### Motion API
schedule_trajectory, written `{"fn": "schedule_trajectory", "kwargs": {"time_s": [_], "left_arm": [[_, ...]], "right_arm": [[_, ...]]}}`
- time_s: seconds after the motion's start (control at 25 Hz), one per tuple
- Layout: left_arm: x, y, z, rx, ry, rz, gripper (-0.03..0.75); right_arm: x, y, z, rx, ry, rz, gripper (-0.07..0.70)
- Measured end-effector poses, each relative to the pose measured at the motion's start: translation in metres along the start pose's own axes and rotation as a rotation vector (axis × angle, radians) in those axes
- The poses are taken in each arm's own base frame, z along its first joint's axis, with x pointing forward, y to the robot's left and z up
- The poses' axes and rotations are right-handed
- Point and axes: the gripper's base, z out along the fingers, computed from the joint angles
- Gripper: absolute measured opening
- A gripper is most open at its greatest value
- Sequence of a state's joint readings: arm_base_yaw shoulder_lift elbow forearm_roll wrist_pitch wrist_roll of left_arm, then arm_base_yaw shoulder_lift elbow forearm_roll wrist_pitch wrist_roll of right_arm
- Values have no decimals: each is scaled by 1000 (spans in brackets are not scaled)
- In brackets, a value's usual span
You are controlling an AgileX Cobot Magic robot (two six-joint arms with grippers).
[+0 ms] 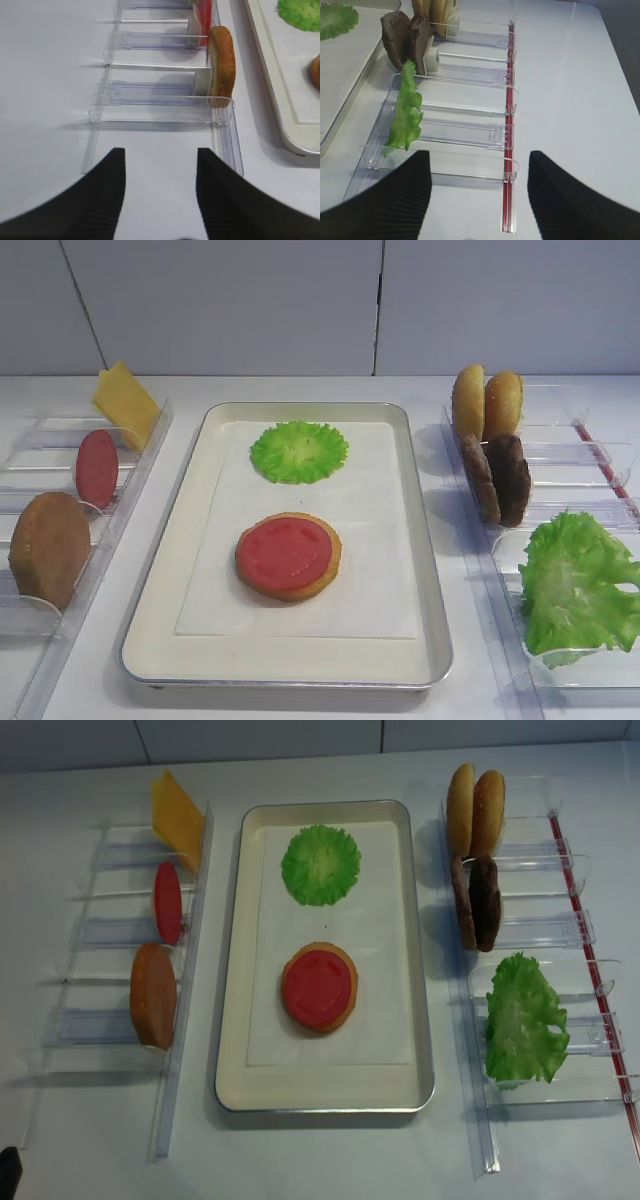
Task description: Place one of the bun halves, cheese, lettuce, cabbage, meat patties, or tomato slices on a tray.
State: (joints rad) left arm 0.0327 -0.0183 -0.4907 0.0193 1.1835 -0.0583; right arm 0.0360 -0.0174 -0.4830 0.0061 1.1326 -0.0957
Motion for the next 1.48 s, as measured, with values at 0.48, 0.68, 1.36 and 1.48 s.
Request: {"fn": "schedule_trajectory", "kwargs": {"time_s": [0.48,0.68,1.36,1.48], "left_arm": [[0,0,0,0,0,0,307],[0,0,0,0,0,0,307],[0,0,0,0,0,0,307],[0,0,0,0,0,0,307]], "right_arm": [[0,0,0,0,0,0,444],[0,0,0,0,0,0,444],[0,0,0,0,0,0,444],[0,0,0,0,0,0,444]]}}
